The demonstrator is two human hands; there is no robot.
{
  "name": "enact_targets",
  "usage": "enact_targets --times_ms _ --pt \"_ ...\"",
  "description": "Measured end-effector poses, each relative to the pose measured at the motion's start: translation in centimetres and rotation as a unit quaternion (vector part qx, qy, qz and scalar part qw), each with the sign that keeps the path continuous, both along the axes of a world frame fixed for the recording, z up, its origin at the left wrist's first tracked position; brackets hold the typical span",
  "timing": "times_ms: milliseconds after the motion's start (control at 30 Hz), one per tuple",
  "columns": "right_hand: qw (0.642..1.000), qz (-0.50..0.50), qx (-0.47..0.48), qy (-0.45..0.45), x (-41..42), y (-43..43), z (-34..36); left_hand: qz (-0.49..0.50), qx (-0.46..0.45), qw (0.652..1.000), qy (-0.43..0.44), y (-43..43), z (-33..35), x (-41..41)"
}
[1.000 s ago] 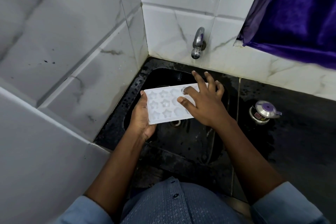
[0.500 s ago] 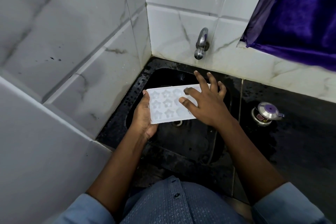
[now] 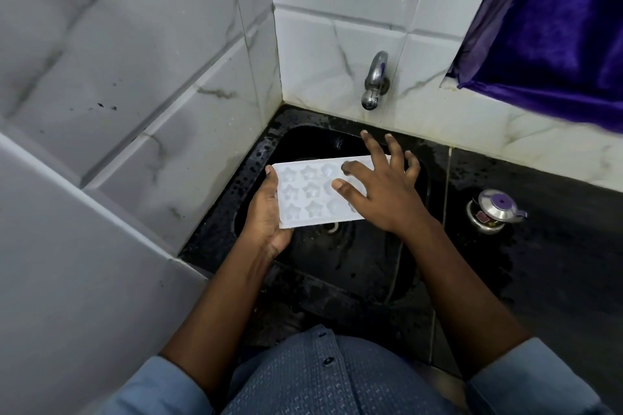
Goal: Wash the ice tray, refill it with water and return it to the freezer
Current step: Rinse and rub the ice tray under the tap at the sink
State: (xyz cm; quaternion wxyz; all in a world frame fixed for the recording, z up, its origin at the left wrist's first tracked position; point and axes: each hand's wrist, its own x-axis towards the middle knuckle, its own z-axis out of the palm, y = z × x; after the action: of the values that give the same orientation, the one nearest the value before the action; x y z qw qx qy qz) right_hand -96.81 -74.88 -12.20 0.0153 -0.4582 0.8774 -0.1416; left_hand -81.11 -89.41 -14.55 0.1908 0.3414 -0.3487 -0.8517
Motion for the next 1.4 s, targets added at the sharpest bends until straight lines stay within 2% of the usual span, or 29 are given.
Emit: enact_targets --times_ms 933,1167,1400 --pt "1.0 -0.009 -0.005 -0.02 0.2 -0.4 0.1 0.007 -0.002 1.0 -0.003 -0.2 0.1 -0.2" --pt "0.999 -0.002 -0.052 -0.01 0.6 -0.8 0.0 -0.012 -0.009 1.0 -0.005 -0.2 -0.3 -0.4" --pt "1.0 0.028 -0.003 0.0 1.5 -2.2 0.1 -0.033 0.015 0.999 0.025 -0.1 -0.7 -0.5"
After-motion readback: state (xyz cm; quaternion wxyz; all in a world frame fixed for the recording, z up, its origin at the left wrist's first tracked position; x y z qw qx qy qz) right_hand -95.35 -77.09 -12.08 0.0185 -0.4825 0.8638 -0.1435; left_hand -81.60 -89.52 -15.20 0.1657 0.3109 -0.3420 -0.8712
